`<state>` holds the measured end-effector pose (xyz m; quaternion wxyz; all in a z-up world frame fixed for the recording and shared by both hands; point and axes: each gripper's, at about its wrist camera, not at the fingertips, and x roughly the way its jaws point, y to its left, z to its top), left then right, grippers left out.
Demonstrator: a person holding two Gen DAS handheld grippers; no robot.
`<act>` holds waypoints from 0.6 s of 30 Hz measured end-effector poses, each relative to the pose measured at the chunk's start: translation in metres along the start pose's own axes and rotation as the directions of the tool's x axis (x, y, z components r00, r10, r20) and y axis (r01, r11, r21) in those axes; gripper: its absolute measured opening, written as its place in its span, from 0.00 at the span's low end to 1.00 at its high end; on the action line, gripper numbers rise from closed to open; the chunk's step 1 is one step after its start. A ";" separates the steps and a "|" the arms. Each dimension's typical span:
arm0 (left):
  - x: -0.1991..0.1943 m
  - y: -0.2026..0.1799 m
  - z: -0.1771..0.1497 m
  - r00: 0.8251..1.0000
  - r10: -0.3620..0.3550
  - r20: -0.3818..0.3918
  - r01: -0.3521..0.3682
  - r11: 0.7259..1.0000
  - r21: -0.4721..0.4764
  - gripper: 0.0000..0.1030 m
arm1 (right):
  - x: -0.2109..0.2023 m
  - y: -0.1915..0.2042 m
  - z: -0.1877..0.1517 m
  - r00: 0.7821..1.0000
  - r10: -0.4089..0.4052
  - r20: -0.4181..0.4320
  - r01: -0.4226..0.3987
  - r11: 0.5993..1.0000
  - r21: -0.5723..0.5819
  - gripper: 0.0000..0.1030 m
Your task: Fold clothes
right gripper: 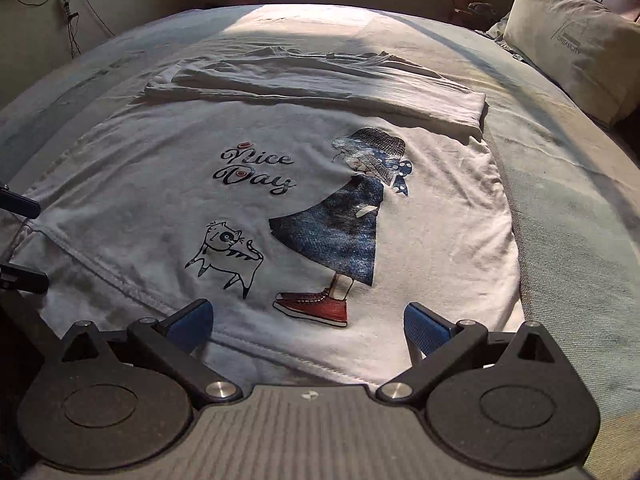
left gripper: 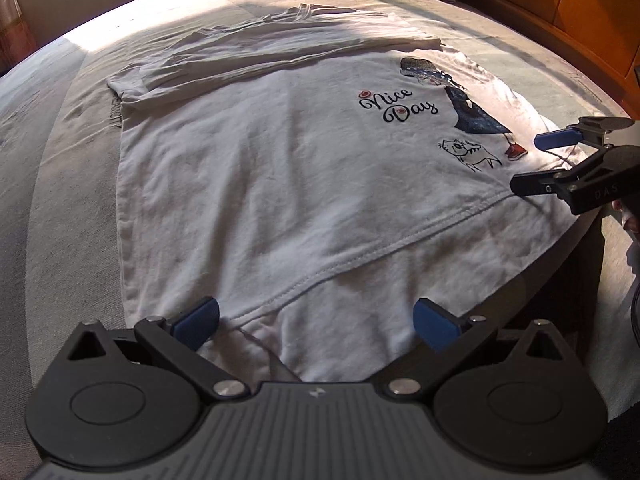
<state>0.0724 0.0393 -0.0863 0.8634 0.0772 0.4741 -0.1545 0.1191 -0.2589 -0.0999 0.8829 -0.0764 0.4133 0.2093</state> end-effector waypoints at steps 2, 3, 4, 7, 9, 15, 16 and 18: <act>-0.010 0.006 -0.001 1.000 0.015 0.022 -0.015 1.000 -0.002 0.99 | -0.005 -0.002 -0.006 1.000 -0.012 0.008 0.012 1.000 0.020 1.00; -0.013 0.009 0.000 0.999 0.035 0.032 -0.035 0.999 -0.004 0.99 | -0.007 -0.001 -0.008 1.000 -0.020 0.010 0.020 1.000 0.024 1.00; -0.017 0.013 0.001 0.998 0.056 0.041 -0.056 0.998 -0.006 0.99 | -0.007 0.001 -0.008 1.000 -0.028 0.011 0.028 0.999 0.027 1.00; -0.013 0.026 0.005 0.992 0.114 0.046 -0.113 0.993 -0.022 0.99 | -0.005 0.004 -0.007 0.999 -0.047 0.005 0.047 0.998 0.030 1.00; -0.003 0.030 0.001 0.992 0.122 0.010 -0.122 0.992 -0.023 0.99 | -0.005 0.004 -0.006 0.999 -0.050 -0.001 0.050 0.998 0.039 1.00; -0.009 0.033 -0.009 0.989 0.146 -0.028 -0.145 0.989 0.022 1.00 | -0.008 0.007 -0.011 0.998 -0.067 0.008 0.066 0.997 0.032 1.00; -0.011 0.033 -0.011 0.988 0.150 -0.031 -0.149 0.988 0.031 1.00 | -0.009 0.007 -0.012 0.998 -0.067 0.013 0.066 0.997 0.031 1.00; -0.017 0.034 -0.010 0.986 0.167 -0.020 -0.166 0.985 0.039 0.99 | -0.009 0.007 -0.014 0.997 -0.070 0.022 0.069 0.997 0.029 1.00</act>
